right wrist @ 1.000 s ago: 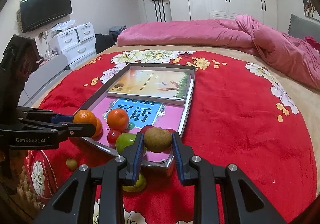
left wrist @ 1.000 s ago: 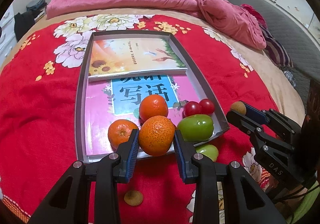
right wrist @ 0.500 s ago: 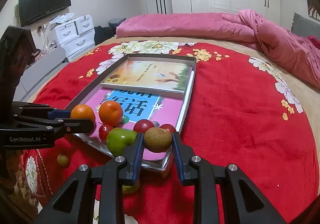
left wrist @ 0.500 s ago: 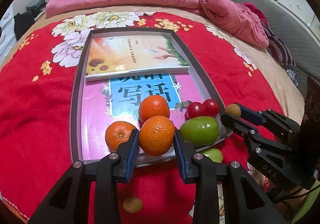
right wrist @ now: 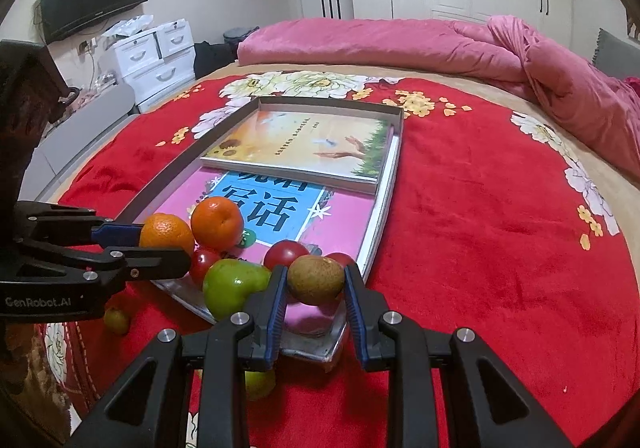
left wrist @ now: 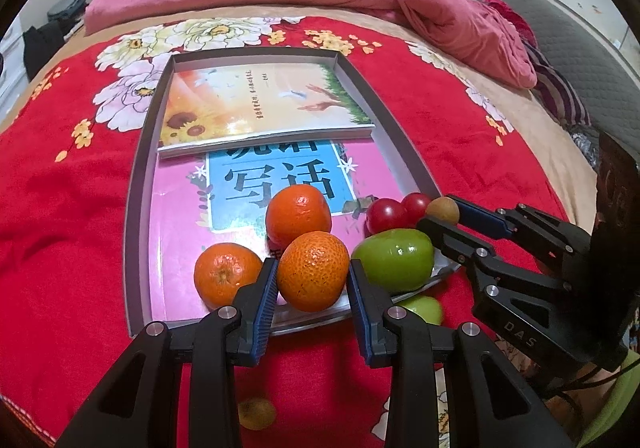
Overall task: Organize fruits
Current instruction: 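Carry the held mandarin and kiwi over the tray rim onto the workbook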
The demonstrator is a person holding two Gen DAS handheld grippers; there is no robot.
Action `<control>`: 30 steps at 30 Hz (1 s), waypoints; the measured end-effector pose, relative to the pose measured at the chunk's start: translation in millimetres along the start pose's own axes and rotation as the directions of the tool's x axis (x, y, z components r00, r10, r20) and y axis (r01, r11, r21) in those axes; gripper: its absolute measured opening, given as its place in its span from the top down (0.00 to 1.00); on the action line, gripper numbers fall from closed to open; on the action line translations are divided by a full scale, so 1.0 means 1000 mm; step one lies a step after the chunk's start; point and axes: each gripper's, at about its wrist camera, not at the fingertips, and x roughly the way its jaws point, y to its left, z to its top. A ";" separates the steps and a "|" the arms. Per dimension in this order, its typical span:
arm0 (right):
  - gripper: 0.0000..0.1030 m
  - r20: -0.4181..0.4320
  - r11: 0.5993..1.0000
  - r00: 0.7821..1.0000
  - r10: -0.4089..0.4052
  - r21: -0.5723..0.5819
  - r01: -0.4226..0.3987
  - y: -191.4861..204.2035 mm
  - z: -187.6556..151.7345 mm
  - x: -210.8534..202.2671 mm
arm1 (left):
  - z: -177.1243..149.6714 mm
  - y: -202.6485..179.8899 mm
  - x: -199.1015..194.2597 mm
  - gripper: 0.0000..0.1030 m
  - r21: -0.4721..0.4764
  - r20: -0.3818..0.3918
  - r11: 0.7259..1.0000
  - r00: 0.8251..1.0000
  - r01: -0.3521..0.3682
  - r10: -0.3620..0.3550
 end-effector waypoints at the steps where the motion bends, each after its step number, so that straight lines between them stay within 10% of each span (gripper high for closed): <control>1: 0.72 -0.001 1.000 1.000 0.001 -0.001 -0.001 0.000 0.001 0.001 | 0.000 0.000 0.000 0.66 -0.002 0.000 1.000 1.000 -0.001 0.001; 30: 0.69 0.016 0.998 0.999 0.042 0.056 -0.043 -0.007 -0.001 -0.003 | 0.004 0.003 0.003 0.66 -0.037 -0.006 0.999 1.000 -0.001 0.001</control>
